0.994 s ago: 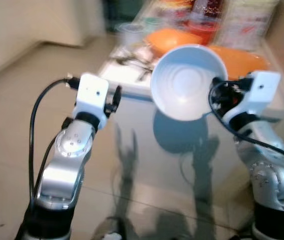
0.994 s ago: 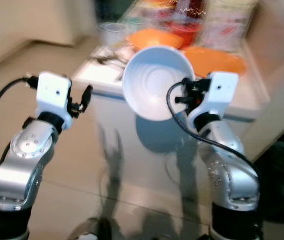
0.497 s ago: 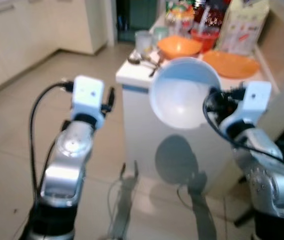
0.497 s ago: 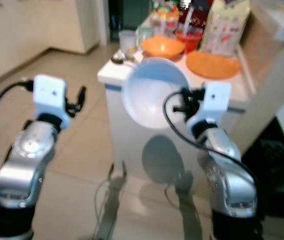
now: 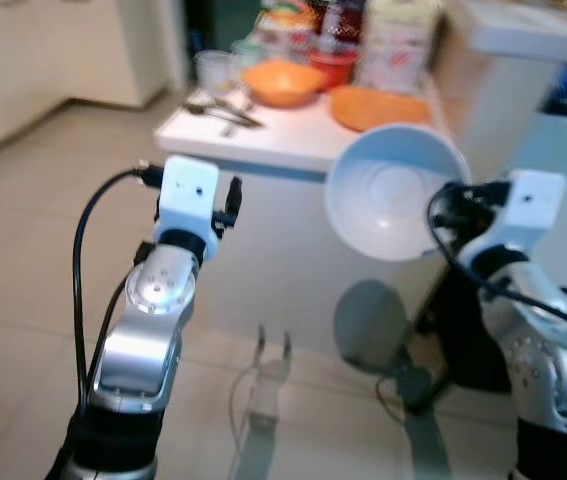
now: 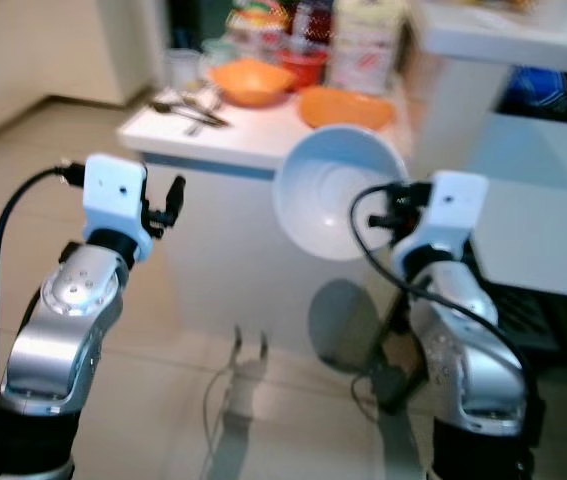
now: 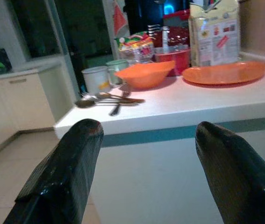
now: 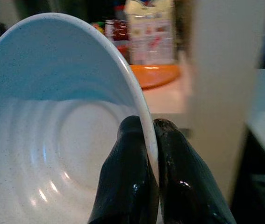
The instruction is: Setting the table
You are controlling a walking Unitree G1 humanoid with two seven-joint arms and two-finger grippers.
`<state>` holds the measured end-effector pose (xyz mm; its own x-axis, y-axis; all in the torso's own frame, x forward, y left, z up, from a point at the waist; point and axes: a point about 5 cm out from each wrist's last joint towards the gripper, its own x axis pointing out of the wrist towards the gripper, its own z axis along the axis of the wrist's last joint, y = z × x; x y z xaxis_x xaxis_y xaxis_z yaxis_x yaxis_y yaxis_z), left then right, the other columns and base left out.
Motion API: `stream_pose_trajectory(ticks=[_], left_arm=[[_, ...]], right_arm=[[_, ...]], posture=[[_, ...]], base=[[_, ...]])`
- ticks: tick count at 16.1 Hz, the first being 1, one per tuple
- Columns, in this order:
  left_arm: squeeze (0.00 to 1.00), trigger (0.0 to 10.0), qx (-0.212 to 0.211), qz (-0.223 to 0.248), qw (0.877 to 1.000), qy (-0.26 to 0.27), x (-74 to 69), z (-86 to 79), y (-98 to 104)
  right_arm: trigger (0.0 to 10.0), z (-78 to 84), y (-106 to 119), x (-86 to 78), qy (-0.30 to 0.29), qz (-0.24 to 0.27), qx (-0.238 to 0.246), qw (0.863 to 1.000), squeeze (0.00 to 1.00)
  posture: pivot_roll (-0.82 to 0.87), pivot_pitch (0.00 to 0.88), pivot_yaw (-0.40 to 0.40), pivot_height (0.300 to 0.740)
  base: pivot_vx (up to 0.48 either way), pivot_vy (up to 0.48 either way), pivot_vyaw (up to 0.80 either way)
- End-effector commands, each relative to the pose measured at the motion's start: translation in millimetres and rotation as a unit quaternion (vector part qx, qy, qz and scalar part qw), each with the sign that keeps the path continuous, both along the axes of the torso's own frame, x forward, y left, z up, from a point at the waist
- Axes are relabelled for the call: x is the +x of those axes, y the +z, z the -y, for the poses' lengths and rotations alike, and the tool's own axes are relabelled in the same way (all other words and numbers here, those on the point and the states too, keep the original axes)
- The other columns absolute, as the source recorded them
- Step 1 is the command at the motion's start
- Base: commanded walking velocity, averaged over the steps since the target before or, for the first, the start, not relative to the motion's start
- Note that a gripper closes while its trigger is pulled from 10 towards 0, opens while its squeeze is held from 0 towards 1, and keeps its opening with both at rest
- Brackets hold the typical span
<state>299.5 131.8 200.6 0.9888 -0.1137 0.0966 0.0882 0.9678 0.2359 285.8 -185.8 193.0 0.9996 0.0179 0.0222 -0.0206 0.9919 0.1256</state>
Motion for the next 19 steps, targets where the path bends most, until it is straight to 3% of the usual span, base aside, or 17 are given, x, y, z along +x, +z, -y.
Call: stream_pose_trajectory(ticks=[1,19], left_arm=[[0.0,10.0,0.004,-0.003,1.0,0.012,1.3,-5.5,-1.4],[0.0,10.0,0.005,-0.002,1.0,0.008,4.8,-1.5,-2.3]], right_arm=[[10.0,-5.6,7.1,1.5,0.011,0.018,0.002,1.0,0.0],[10.0,10.7,6.0,2.5,-0.028,0.01,-0.012,0.999,0.0]], posture=[[-0.05,0.0,-0.019,0.74],[-0.07,0.0,-0.009,0.74]], base=[[0.0,-0.48,0.0],[0.0,-0.48,0.0]])
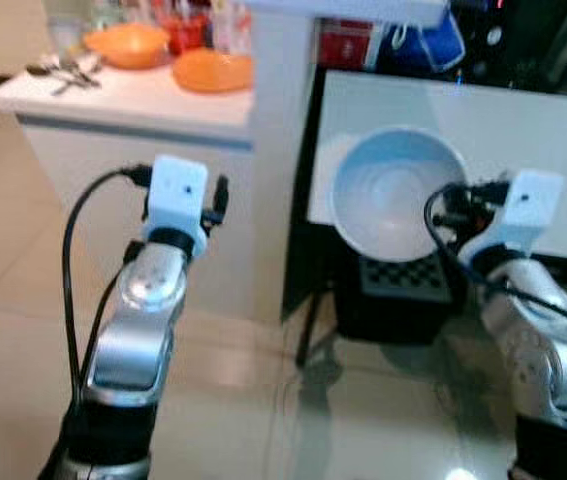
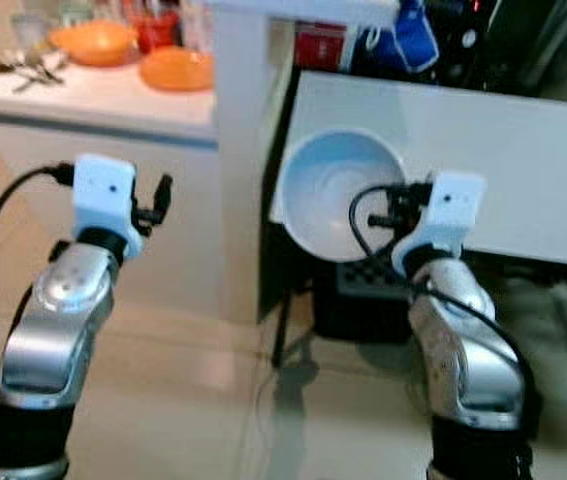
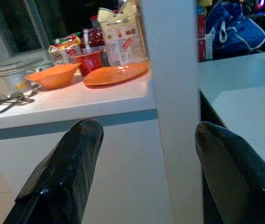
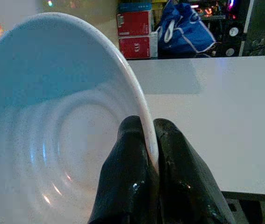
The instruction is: Setting the table
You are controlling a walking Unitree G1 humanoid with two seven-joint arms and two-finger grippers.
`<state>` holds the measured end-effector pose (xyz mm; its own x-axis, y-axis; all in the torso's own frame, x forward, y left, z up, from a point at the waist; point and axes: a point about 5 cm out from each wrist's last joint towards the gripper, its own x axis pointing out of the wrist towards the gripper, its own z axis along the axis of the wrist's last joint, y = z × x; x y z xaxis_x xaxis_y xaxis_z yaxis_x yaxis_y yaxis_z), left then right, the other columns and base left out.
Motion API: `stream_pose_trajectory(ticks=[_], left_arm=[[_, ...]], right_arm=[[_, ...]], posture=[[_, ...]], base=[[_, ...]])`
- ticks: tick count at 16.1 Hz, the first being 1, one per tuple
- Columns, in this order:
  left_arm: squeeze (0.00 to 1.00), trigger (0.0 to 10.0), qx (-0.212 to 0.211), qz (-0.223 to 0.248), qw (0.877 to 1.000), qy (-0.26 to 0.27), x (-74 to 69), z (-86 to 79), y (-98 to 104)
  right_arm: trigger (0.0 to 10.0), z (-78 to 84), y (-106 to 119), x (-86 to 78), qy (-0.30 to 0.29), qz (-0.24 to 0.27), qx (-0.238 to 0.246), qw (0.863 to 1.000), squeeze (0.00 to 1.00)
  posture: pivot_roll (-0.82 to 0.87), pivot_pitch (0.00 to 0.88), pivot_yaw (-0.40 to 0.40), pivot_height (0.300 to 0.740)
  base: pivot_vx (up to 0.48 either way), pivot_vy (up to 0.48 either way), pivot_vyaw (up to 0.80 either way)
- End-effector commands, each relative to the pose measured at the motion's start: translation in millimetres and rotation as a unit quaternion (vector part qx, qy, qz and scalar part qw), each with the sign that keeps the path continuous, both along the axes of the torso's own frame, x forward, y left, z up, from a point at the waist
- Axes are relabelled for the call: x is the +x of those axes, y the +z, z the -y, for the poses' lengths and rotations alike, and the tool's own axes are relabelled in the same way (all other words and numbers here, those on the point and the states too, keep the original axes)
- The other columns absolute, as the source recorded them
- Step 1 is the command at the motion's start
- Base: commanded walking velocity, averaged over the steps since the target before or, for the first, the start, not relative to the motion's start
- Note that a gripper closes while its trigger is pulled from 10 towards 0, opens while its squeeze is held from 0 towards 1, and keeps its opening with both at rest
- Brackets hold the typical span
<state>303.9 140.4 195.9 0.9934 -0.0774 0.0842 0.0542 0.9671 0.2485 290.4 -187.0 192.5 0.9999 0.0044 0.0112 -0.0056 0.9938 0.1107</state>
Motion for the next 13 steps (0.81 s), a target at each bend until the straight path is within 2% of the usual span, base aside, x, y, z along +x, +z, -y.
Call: stream_pose_trajectory(ticks=[1,5,13], left_arm=[[0.0,10.0,-0.002,0.003,1.0,-0.011,0.5,7.2,2.3],[0.0,10.0,0.0,0.004,1.0,-0.013,1.4,8.5,2.5],[0.0,10.0,0.004,0.004,1.0,-0.013,2.6,9.3,3.1]], right_arm=[[10.0,10.1,6.3,-2.2,-0.023,0.015,-0.005,1.0,0.0],[10.0,18.2,6.0,-1.7,-0.042,0.013,-0.008,0.999,0.0],[10.0,16.7,4.6,-0.2,-0.043,0.01,-0.016,0.999,0.0]], posture=[[-0.07,0.0,-0.009,0.74],[-0.08,0.0,-0.006,0.74],[-0.07,0.0,-0.008,0.74]], base=[[0.0,-0.48,0.0],[0.0,-0.48,0.0],[0.0,-0.48,0.0]])
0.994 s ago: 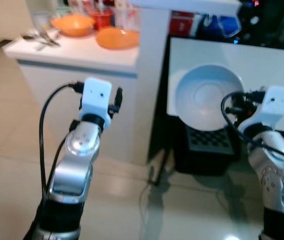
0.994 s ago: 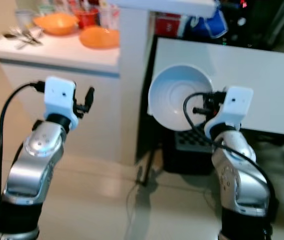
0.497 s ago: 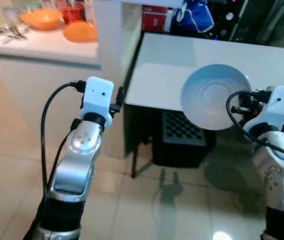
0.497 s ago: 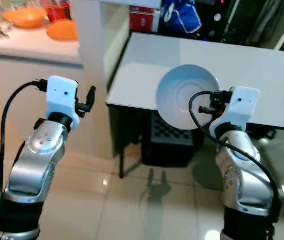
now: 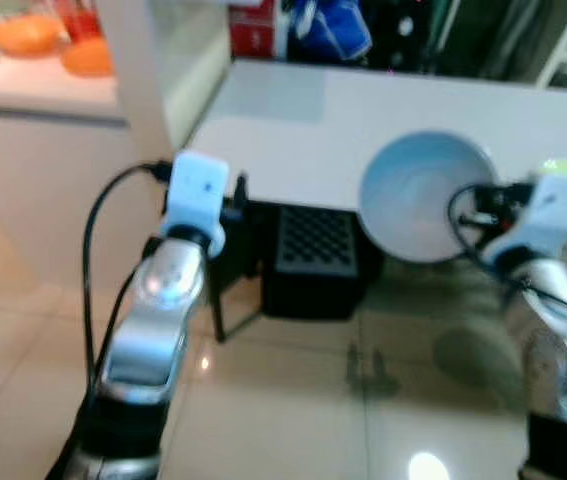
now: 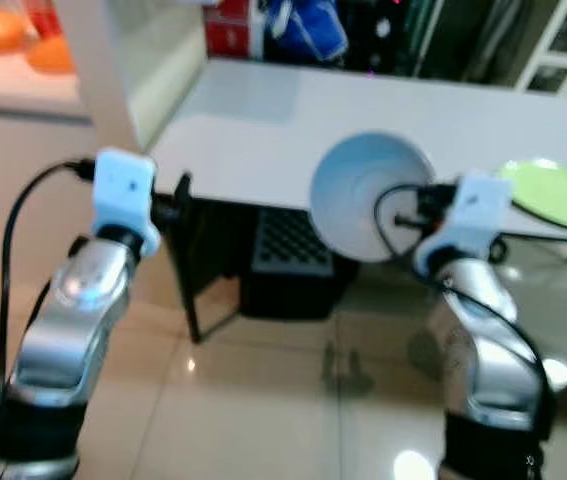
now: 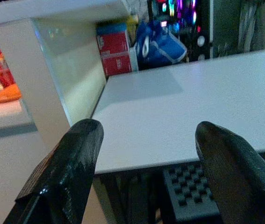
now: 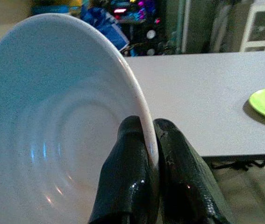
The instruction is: Setting the table
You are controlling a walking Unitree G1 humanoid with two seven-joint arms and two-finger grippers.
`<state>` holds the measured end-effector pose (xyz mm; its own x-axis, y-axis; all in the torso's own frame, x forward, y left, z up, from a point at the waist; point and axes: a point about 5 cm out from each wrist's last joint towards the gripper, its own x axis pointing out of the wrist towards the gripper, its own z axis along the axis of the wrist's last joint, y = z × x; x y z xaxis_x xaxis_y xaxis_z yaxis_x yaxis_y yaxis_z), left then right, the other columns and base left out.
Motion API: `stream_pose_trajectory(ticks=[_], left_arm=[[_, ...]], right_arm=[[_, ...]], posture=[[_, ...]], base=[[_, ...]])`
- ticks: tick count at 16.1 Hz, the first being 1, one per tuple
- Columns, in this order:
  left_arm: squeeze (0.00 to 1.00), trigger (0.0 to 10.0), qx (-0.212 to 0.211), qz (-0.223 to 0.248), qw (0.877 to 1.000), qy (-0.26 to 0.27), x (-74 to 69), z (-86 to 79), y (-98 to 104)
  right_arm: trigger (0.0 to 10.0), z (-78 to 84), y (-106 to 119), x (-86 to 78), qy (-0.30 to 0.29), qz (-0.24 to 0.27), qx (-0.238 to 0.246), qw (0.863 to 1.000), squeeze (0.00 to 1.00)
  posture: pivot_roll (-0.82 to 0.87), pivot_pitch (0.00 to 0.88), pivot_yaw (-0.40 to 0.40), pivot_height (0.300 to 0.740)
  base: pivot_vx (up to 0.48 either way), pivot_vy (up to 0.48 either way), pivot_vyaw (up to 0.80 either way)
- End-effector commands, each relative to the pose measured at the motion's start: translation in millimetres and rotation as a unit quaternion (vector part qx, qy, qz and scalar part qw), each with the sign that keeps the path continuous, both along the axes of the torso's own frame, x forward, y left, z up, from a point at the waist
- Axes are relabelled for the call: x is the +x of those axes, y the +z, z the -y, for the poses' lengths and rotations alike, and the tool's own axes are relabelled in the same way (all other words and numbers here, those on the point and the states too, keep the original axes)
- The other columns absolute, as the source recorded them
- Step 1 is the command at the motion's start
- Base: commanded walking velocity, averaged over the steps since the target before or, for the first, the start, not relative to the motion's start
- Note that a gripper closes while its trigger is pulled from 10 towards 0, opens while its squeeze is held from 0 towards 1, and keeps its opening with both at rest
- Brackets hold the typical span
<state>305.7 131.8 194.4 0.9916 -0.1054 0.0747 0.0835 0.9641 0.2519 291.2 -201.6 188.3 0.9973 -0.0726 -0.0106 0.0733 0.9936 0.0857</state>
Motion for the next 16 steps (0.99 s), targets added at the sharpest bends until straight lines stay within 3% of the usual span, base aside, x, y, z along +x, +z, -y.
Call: stream_pose_trajectory(ticks=[1,16], left_arm=[[0.0,10.0,0.003,0.009,1.0,0.001,1.3,0.4,4.9],[0.0,10.0,0.008,0.01,1.0,-0.006,2.7,3.0,4.8]], right_arm=[[10.0,2.0,8.9,-0.9,-0.005,0.023,-0.005,1.0,0.0],[10.0,8.1,6.6,-2.3,-0.022,0.021,-0.008,1.0,0.0]], posture=[[-0.07,0.0,-0.005,0.74],[-0.08,0.0,0.004,0.74]], base=[[0.0,-0.48,0.0],[0.0,-0.48,0.0]])
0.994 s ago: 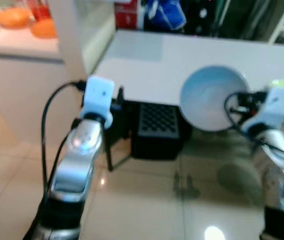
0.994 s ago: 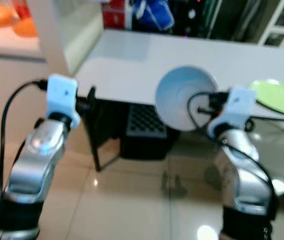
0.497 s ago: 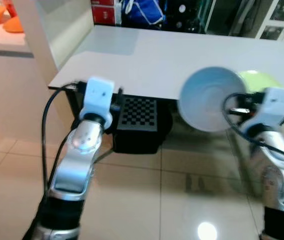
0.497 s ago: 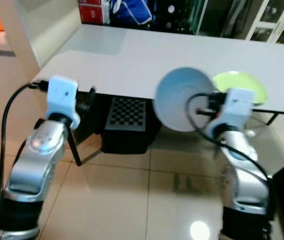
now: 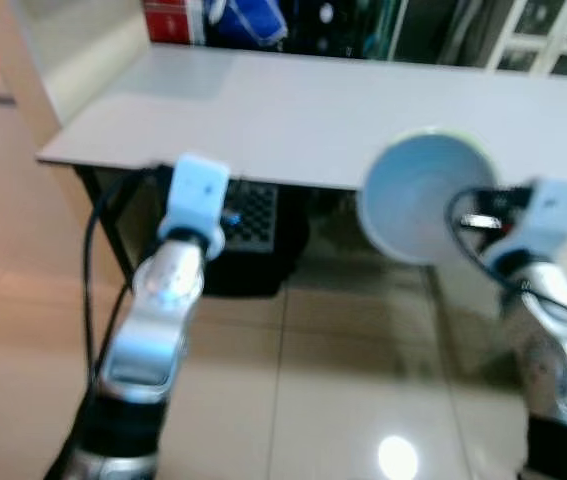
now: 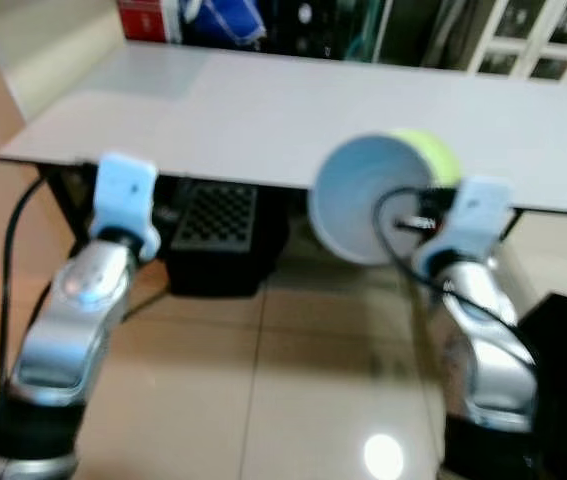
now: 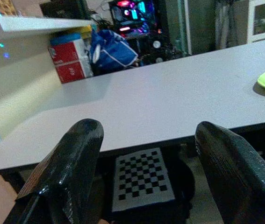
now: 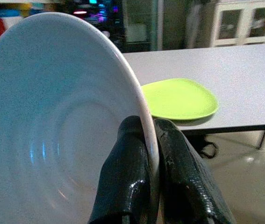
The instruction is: Setting the table
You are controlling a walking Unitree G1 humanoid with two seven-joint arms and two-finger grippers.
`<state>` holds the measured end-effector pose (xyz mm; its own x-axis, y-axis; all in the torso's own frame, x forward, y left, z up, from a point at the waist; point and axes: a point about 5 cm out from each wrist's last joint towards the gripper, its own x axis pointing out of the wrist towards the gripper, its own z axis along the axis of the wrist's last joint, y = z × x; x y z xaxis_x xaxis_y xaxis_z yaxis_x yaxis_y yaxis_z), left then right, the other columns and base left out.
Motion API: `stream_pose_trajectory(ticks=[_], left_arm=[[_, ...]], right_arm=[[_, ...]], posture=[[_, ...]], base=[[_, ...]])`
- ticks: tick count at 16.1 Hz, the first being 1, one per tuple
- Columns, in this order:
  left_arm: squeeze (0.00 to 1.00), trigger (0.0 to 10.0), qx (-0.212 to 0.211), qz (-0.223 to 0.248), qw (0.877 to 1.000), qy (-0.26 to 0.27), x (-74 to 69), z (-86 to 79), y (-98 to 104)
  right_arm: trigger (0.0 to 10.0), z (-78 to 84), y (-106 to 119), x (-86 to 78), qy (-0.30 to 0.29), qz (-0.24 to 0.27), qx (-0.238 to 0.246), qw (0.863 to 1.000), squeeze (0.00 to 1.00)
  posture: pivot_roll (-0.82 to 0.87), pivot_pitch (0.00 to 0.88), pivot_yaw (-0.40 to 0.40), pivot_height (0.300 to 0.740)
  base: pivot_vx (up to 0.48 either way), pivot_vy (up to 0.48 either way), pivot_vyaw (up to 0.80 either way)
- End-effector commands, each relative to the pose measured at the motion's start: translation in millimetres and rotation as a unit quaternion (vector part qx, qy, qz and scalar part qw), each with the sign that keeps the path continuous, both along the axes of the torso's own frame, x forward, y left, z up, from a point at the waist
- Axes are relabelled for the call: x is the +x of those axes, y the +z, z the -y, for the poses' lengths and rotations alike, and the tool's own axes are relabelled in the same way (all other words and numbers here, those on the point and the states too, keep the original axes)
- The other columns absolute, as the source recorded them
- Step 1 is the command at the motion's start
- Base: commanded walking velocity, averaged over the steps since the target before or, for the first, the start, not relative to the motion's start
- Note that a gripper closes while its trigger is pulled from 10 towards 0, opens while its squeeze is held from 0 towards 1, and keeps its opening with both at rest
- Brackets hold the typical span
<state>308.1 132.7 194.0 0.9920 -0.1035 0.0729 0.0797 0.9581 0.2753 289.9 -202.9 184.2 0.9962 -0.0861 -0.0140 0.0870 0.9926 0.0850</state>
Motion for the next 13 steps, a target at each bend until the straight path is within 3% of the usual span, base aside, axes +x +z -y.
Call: stream_pose_trajectory(ticks=[1,8,10,13], left_arm=[[0.0,10.0,-0.004,0.01,1.0,-0.01,-0.2,4.6,4.7],[0.0,10.0,-0.002,0.009,1.0,-0.017,-0.8,6.5,3.9],[0.0,10.0,-0.017,0.013,1.0,-0.006,0.7,4.9,6.4],[0.0,10.0,-0.008,0.008,1.0,-0.006,2.4,2.8,4.6]], right_arm=[[10.0,7.9,10.0,-1.8,-0.019,0.022,-0.007,1.0,0.0],[10.0,9.3,8.1,-1.9,-0.024,0.018,-0.005,1.0,0.0],[10.0,10.1,7.2,-2.3,-0.03,0.015,-0.003,0.999,0.0],[10.0,5.4,7.9,-1.1,-0.023,0.015,0.008,1.0,0.0]], posture=[[-0.08,0.0,0.005,0.74],[-0.08,0.0,0.005,0.74],[-0.08,0.0,0.005,0.74],[-0.08,0.0,0.01,0.74]], base=[[0.0,-0.48,0.0],[0.0,-0.48,0.0],[0.0,0.0,0.0],[0.0,0.0,0.0]])
